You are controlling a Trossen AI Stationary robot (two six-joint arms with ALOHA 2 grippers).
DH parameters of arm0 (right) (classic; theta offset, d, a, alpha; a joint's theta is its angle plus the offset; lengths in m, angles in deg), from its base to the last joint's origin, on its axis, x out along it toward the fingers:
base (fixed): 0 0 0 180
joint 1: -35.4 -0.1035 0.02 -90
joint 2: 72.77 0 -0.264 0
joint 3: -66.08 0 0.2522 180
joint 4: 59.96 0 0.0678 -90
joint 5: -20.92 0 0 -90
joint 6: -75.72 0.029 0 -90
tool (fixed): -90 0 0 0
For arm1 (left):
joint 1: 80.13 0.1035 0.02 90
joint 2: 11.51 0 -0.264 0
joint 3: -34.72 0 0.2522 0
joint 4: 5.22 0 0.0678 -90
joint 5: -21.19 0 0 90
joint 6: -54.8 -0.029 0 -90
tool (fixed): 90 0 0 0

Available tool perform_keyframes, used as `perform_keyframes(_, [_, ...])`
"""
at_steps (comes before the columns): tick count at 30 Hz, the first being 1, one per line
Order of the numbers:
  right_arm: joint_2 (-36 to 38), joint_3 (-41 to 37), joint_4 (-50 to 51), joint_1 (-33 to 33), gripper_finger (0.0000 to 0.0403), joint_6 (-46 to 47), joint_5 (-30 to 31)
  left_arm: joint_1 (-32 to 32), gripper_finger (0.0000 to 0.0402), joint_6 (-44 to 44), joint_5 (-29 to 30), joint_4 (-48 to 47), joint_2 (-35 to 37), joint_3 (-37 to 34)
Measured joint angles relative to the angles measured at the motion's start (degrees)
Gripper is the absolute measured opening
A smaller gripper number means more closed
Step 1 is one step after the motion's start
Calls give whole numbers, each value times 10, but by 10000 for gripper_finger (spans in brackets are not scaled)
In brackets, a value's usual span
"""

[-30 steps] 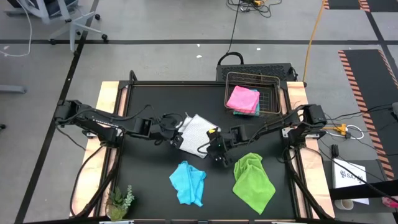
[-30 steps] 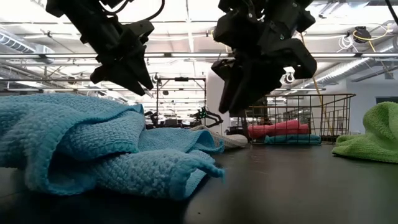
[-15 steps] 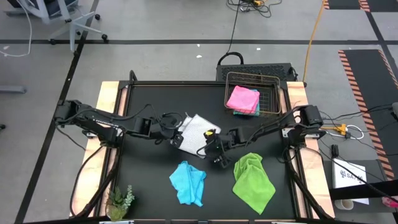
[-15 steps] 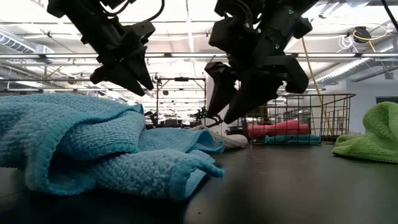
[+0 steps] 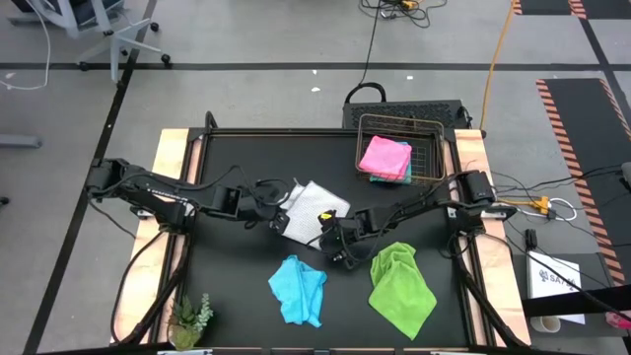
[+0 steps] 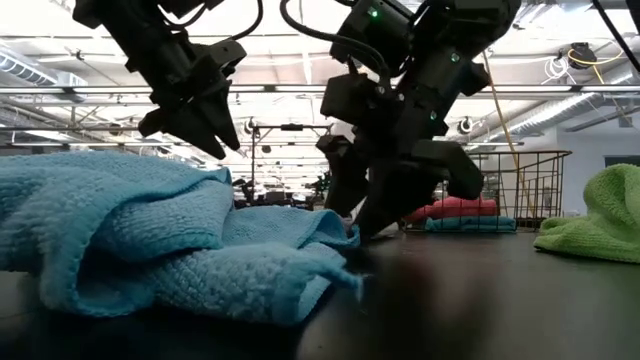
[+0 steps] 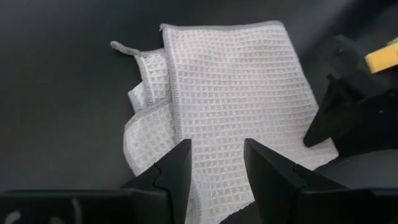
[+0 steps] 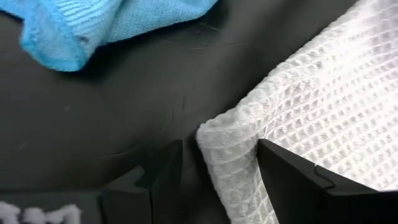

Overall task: Fold microfiber towels
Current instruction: Put the folded gray towel into the gold wire basket

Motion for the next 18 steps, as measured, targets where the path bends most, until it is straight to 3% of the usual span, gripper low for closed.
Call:
perform_keyframes(5, [-14,2,-8,0,198,14,4,0,149,6,0,-16,0,0])
perform_keyframes(9, [-16,1,-23,-1,184,15,45,0,149,10,0,-15,0,0])
perform_keyframes(13, [-16,0,-36,0,131,34,58,0,149,12,0,-15,0,0])
perform_keyframes(18, [-14,0,-30,1,30,91,62,0,149,13,0,-15,0,0])
